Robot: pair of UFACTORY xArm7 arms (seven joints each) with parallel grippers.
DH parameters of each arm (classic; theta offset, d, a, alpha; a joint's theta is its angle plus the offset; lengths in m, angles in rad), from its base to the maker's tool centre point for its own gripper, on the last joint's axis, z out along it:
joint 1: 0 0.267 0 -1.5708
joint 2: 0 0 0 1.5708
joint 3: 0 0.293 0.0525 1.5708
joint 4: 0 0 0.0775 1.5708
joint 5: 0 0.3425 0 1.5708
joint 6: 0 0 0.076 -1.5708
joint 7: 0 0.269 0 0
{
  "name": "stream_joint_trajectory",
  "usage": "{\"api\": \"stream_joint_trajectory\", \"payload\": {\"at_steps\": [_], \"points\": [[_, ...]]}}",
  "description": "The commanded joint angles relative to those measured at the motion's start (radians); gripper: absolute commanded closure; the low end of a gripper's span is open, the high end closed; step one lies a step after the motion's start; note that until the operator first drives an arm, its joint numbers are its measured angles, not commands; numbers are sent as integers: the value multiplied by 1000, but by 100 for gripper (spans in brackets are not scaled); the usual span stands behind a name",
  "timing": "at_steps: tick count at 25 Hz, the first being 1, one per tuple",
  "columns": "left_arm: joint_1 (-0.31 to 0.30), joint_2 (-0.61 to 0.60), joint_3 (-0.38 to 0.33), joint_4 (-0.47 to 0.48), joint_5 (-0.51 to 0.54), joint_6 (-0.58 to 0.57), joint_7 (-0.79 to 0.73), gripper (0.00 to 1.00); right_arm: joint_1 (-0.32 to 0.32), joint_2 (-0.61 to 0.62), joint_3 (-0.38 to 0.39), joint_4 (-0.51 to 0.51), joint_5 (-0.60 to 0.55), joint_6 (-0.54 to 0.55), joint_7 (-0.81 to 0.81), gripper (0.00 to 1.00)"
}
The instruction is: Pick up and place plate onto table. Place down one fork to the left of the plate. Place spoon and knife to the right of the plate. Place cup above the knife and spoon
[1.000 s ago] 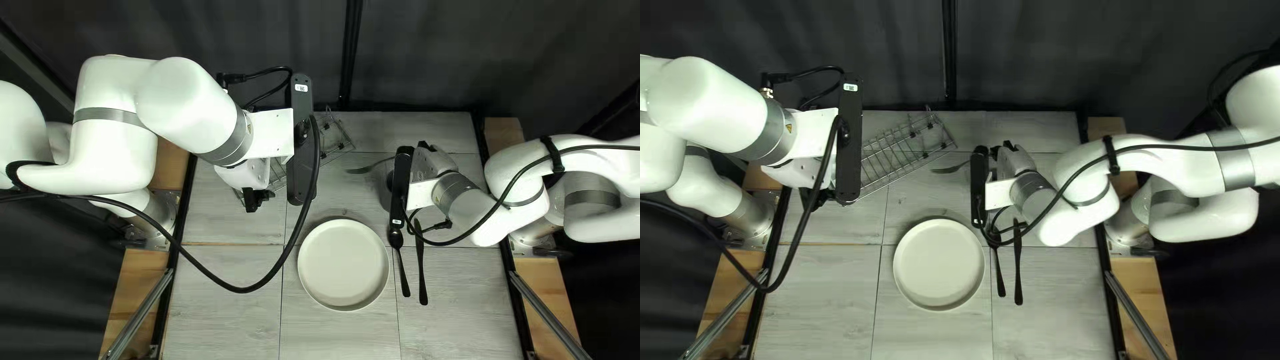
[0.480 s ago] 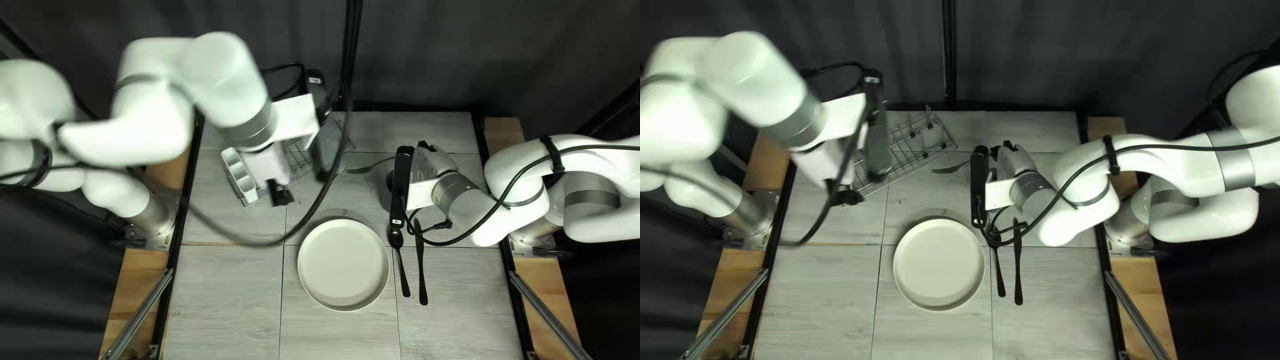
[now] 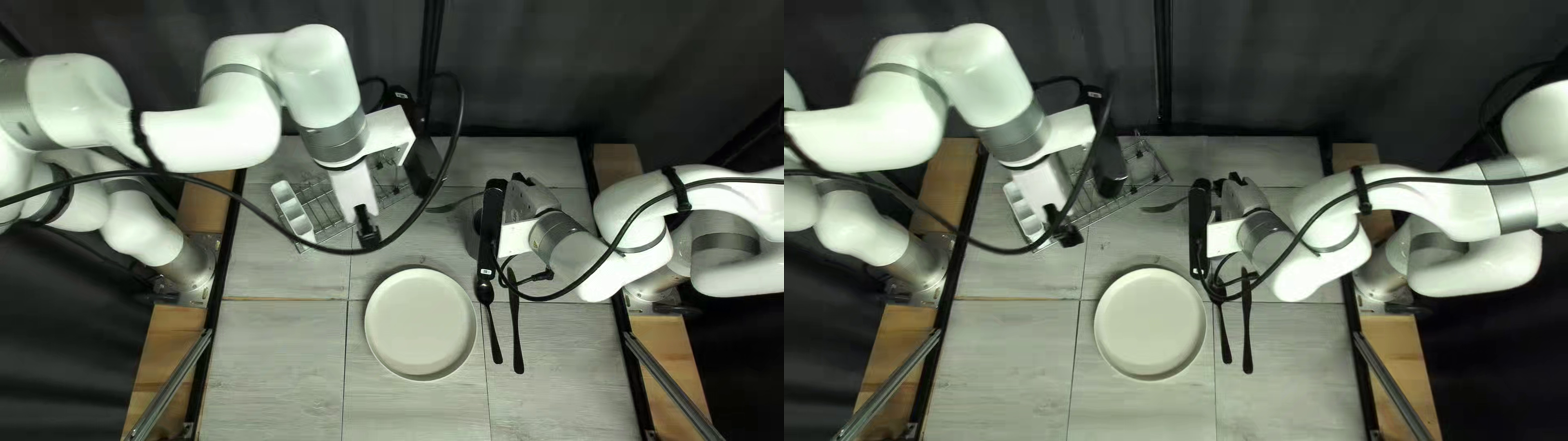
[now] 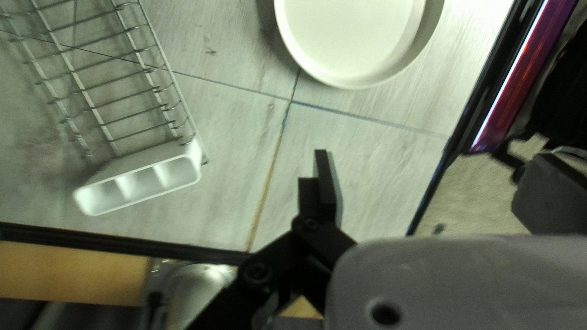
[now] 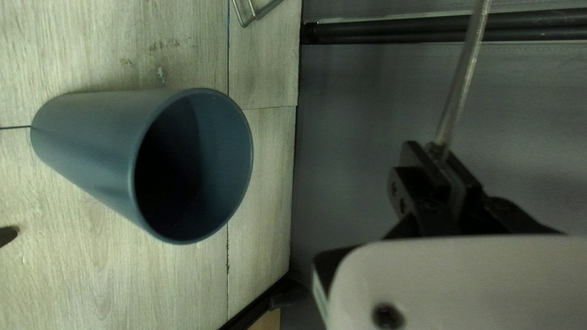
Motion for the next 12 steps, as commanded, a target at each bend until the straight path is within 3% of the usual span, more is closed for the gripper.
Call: {"api": "stream_joint_trajectory", "payload": {"at_steps": [1, 12], "points": [[17, 29, 4, -21, -15, -53, -22, 0, 0, 0, 0, 0, 0, 0, 0, 100], [42, 198, 13, 36, 2, -88, 27, 0, 0, 0, 0, 0, 0, 0, 0, 100]]}}
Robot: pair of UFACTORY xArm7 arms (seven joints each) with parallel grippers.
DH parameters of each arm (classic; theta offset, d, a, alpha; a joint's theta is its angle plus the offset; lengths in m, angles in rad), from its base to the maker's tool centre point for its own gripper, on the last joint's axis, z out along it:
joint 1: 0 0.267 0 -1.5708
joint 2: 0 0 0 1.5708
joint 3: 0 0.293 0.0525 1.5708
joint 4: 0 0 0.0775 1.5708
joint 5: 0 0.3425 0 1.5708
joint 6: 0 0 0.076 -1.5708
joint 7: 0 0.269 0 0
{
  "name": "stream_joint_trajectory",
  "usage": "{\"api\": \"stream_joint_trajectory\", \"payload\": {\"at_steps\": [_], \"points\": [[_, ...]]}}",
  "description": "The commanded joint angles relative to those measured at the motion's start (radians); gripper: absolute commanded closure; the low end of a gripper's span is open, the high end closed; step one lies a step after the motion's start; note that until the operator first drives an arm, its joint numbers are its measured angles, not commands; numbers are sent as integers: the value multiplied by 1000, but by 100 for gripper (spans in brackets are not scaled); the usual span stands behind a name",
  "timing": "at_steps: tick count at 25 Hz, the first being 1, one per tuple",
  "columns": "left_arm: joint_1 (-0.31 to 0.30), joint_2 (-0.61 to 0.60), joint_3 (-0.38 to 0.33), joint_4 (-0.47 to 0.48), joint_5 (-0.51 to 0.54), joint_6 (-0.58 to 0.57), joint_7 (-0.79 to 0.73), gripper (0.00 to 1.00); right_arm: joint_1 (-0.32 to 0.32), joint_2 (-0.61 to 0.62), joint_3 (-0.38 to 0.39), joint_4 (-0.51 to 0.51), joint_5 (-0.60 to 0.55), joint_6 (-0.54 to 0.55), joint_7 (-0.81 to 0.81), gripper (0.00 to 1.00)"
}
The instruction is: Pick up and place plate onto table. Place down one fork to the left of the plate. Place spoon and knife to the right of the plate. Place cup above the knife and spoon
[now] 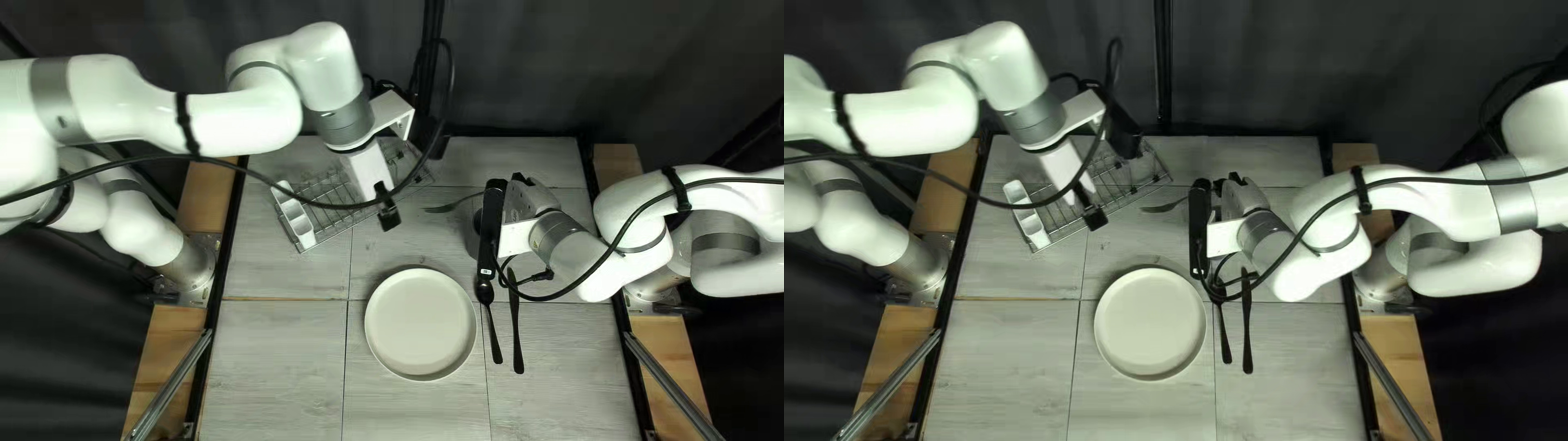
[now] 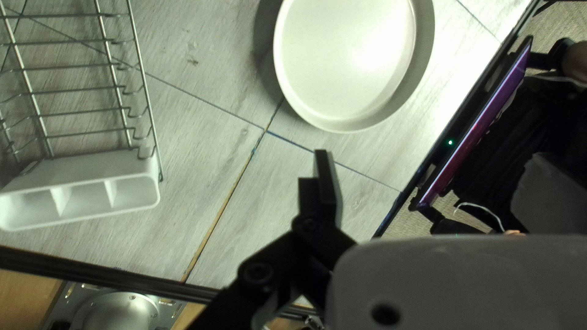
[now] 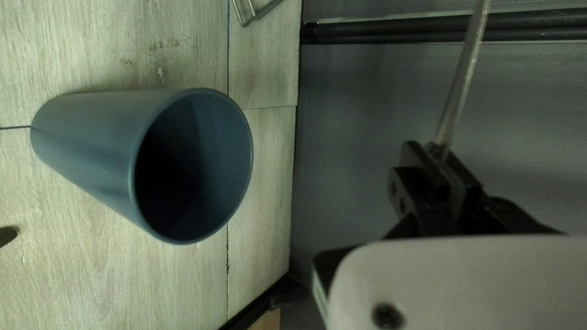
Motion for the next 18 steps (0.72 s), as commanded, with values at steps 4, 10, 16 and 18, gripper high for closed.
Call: {"api": "stream_joint_trajectory", "payload": {"at_steps": [4, 10, 16, 18], "points": [[11, 83, 10, 39, 2, -18, 46, 0, 0, 0, 0, 0, 0, 0, 0, 100], [12, 125, 11, 22, -24, -85, 60, 0, 0, 0, 0, 0, 0, 0, 0, 100], [16, 125, 16, 18, -56, -99, 45, 0, 0, 0, 0, 0, 0, 0, 0, 100], [15, 142, 14, 31, -52, -104, 42, 0, 0, 0, 0, 0, 0, 0, 0, 100]]}}
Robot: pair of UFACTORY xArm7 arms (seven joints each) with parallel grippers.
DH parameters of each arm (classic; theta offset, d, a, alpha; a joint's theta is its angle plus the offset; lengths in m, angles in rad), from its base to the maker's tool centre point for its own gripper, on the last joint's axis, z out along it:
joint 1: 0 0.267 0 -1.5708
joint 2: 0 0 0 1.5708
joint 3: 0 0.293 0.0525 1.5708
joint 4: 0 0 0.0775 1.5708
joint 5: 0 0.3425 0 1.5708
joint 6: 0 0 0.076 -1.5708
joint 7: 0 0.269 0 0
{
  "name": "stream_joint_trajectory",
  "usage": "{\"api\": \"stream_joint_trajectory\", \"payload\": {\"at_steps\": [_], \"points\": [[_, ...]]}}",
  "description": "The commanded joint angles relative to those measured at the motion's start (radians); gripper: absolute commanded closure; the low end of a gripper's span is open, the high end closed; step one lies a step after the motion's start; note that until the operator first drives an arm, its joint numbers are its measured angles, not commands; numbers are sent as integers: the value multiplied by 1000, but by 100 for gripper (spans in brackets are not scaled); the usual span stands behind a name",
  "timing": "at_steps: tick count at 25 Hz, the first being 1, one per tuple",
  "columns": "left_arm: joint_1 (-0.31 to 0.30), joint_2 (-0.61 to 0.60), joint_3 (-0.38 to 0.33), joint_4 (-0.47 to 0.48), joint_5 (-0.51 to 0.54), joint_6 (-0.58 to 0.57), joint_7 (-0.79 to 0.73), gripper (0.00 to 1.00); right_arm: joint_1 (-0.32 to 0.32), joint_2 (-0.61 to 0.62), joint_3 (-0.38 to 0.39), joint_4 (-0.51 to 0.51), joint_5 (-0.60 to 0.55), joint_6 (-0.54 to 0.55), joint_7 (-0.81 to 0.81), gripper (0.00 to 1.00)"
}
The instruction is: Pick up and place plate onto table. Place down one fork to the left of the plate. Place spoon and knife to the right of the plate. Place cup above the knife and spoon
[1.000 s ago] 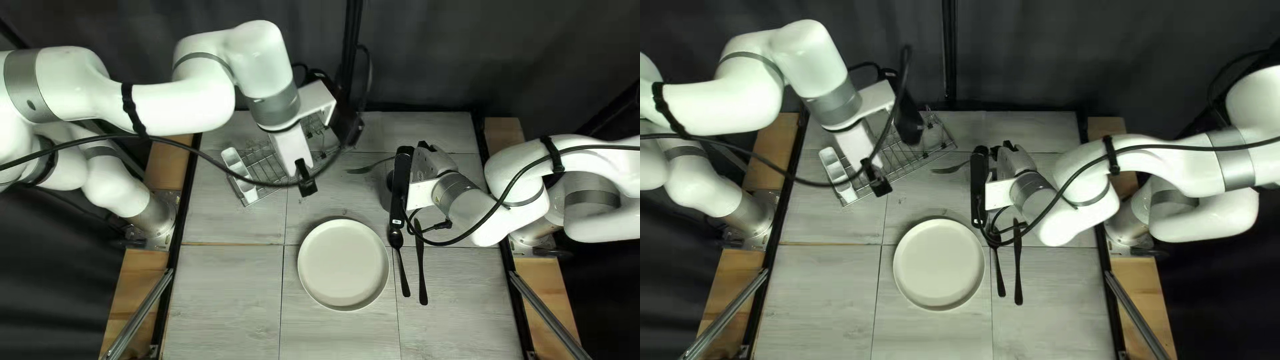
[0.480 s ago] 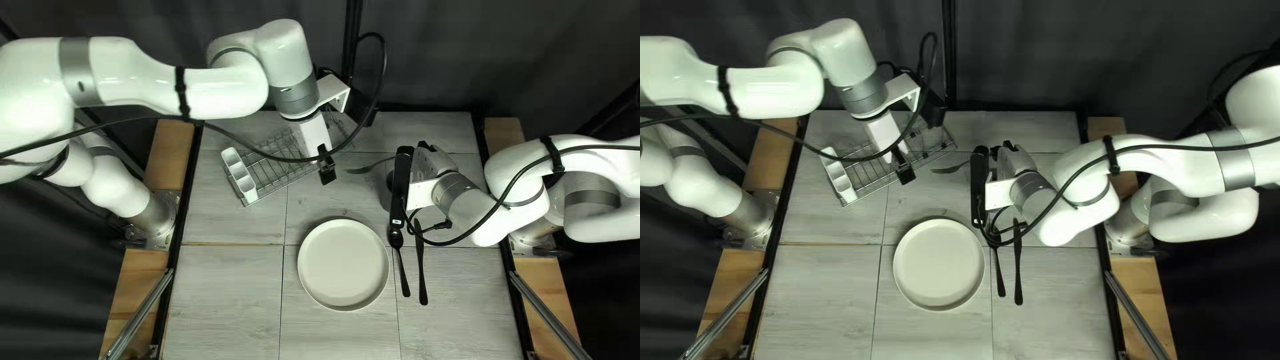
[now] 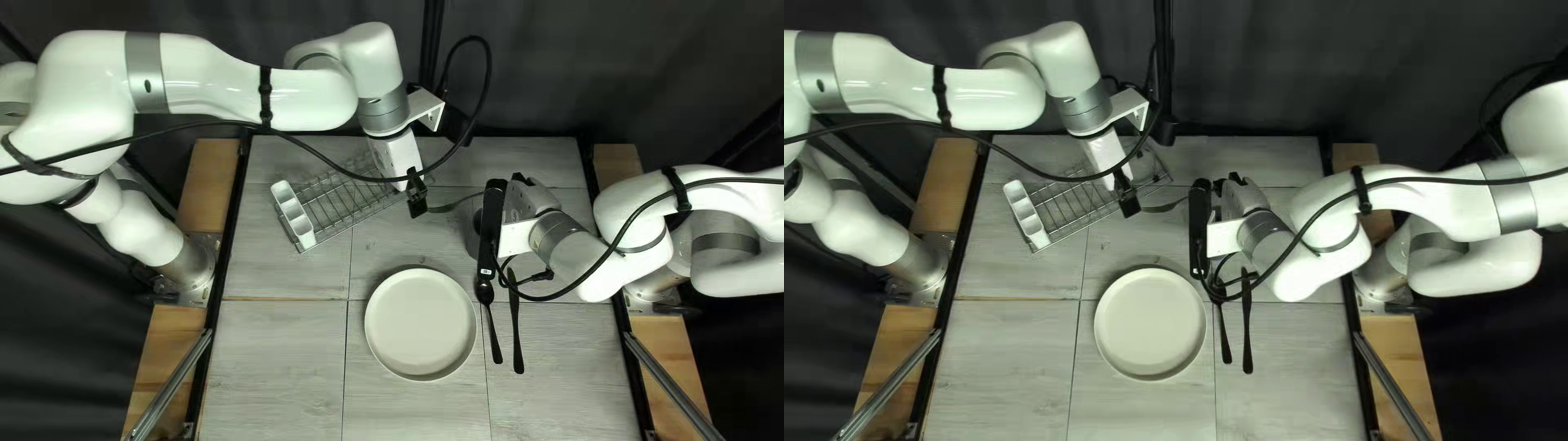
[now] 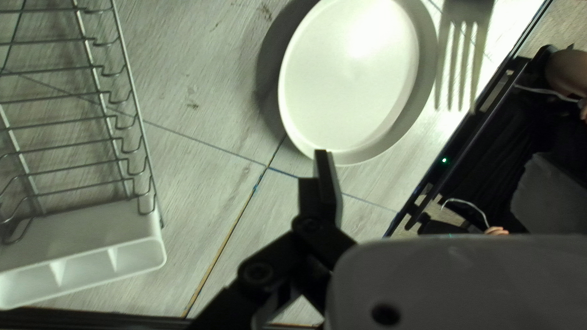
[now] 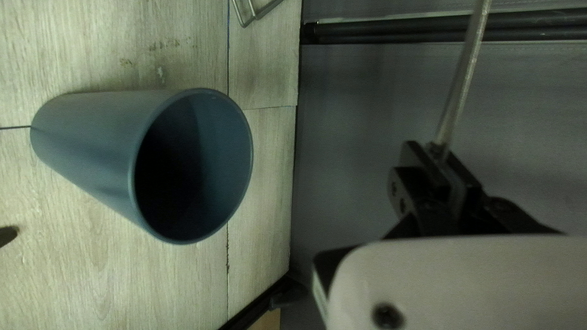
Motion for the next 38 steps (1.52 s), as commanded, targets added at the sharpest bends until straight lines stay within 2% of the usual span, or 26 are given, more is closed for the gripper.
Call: {"api": "stream_joint_trajectory", "payload": {"at_steps": [1, 18, 27, 28, 29, 38], "points": [[-1, 27, -2, 20, 4, -9, -8, 0, 0, 0, 0, 0, 0, 0, 0, 100], [-25, 131, -24, 80, 36, -37, -4, 0, 0, 0, 0, 0, 0, 0, 0, 100], [-24, 137, -26, 75, 20, -36, 27, 0, 0, 0, 0, 0, 0, 0, 0, 100], [-24, 137, -26, 75, 20, -36, 27, 65, 0, 0, 0, 0, 0, 0, 0, 100], [-24, 137, -26, 75, 20, -36, 27, 98, 0, 0, 0, 0, 0, 0, 0, 100], [-24, 137, -26, 75, 20, -36, 27, 100, 0, 0, 0, 0, 0, 0, 0, 100]]}}
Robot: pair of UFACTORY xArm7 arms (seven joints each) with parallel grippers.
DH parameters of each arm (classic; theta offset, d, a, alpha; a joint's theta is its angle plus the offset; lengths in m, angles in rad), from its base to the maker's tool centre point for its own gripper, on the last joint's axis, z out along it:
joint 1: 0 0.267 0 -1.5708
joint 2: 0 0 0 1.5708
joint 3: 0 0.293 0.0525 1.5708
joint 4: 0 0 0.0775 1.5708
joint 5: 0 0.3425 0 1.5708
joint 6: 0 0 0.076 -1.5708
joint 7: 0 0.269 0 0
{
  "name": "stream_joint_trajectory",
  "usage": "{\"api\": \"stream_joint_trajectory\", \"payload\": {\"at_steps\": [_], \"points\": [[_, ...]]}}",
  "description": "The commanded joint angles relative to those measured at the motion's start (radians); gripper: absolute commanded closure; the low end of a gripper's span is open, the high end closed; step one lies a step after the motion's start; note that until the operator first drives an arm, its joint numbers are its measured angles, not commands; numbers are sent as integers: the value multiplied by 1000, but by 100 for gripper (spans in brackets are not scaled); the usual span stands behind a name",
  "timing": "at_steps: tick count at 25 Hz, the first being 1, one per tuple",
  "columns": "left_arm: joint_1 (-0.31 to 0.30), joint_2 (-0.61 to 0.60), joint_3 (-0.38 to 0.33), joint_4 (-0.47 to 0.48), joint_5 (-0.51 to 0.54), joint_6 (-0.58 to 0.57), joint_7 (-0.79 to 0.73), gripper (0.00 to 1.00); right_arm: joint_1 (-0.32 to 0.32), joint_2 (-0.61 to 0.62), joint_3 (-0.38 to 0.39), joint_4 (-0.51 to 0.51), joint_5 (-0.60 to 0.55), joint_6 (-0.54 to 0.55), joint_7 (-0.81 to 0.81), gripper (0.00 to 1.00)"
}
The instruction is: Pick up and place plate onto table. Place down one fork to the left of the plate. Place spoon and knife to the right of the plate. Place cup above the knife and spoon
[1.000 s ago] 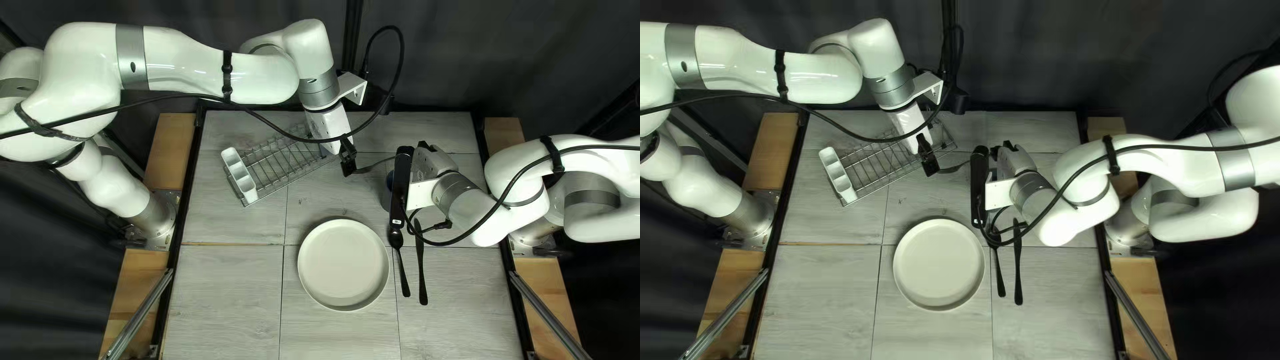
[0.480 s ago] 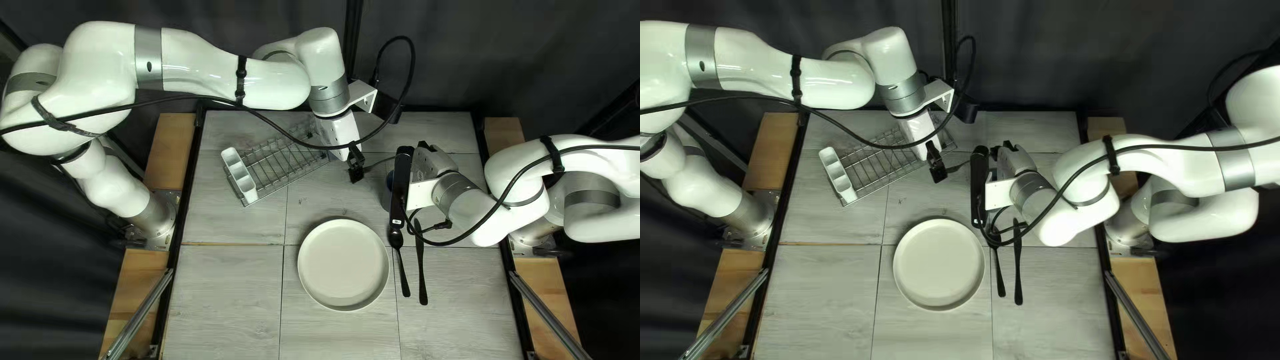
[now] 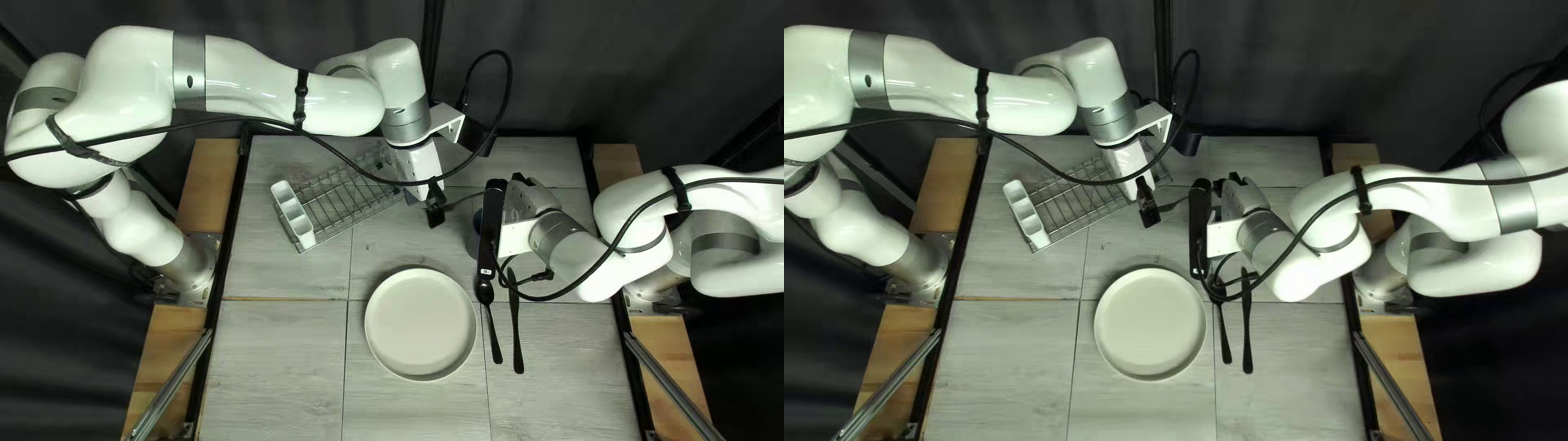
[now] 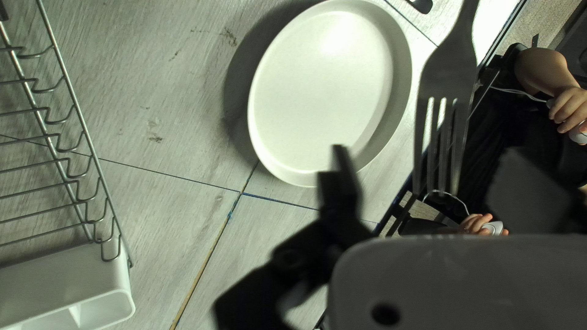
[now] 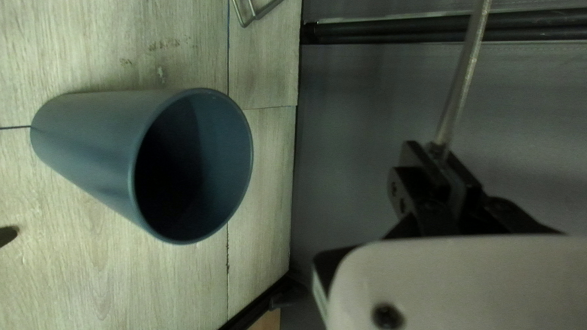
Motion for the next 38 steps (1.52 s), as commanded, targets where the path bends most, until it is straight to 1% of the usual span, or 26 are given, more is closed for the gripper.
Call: {"api": "stream_joint_trajectory", "payload": {"at_steps": [1, 8, 9, 10, 11, 13, 18, 23, 25, 29, 32, 35, 38], "points": [[0, 0, 0, 0, 0, 0, 0, 100, 0, 0, 0, 0, 0, 0, 0, 100], [0, 0, 0, 0, 0, 0, 0, 100, 0, 0, 0, 0, 0, 0, 0, 100], [0, 0, 0, 0, 0, 0, 0, 100, 0, 0, 0, 0, 0, 0, 0, 98], [5, 3, 2, -13, -20, -3, 9, 100, 0, 0, 0, 0, 0, 0, 0, 84], [6, 2, 3, -13, -21, 1, 11, 100, 0, 0, 0, 0, 0, 0, 0, 0], [9, -3, 5, -16, -29, 10, 19, 100, 0, 0, 0, 0, 0, 0, 0, 0], [24, -60, 14, -76, -69, 13, 46, 100, 0, 0, 0, 0, 0, 0, 0, 0], [36, -174, 34, -193, -131, 8, 80, 100, 0, 0, 0, 0, 0, 0, 0, 0], [38, -266, 50, -281, -173, 10, 98, 100, 0, 0, 0, 0, 0, 0, 0, 0], [26, -411, 73, -419, -232, 13, 109, 100, 0, 0, 0, 0, 0, 0, 0, 0], [15, -497, 82, -497, -265, 14, 105, 100, 0, 0, 0, 0, 0, 0, 0, 0], [5, -557, 75, -541, -275, 15, 78, 100, 0, 0, 0, 0, 0, 0, 0, 0], [0, -585, 71, -555, -270, 25, 68, 100, 0, 0, 0, 0, 0, 0, 0, 0]]}}
